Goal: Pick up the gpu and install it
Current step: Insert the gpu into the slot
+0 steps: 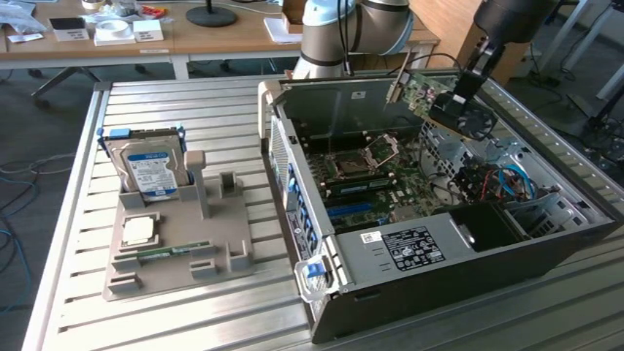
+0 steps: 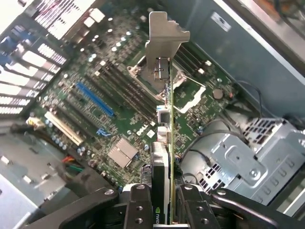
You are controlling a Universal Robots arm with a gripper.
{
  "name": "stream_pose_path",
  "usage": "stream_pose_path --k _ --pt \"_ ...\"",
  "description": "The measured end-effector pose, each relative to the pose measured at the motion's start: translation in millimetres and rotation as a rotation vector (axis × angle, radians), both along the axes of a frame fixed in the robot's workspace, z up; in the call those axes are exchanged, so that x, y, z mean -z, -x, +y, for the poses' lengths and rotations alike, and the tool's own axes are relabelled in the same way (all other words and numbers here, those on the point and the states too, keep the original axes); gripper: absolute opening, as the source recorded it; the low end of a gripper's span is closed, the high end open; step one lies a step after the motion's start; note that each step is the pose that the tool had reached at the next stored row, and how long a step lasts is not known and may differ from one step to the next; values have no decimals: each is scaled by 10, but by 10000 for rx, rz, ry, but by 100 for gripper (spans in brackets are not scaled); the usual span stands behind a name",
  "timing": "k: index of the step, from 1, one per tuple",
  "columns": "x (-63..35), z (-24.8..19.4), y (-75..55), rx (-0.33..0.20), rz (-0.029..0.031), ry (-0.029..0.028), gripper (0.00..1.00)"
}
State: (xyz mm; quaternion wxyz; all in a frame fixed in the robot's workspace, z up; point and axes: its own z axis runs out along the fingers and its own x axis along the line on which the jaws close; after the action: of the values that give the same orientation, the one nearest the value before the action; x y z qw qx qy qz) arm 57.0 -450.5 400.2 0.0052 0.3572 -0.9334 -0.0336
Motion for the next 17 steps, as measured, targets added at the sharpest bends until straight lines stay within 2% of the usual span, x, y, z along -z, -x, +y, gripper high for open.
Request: stream_pose_path --k 17 --pt "0 1 0 -2474 0 1 27"
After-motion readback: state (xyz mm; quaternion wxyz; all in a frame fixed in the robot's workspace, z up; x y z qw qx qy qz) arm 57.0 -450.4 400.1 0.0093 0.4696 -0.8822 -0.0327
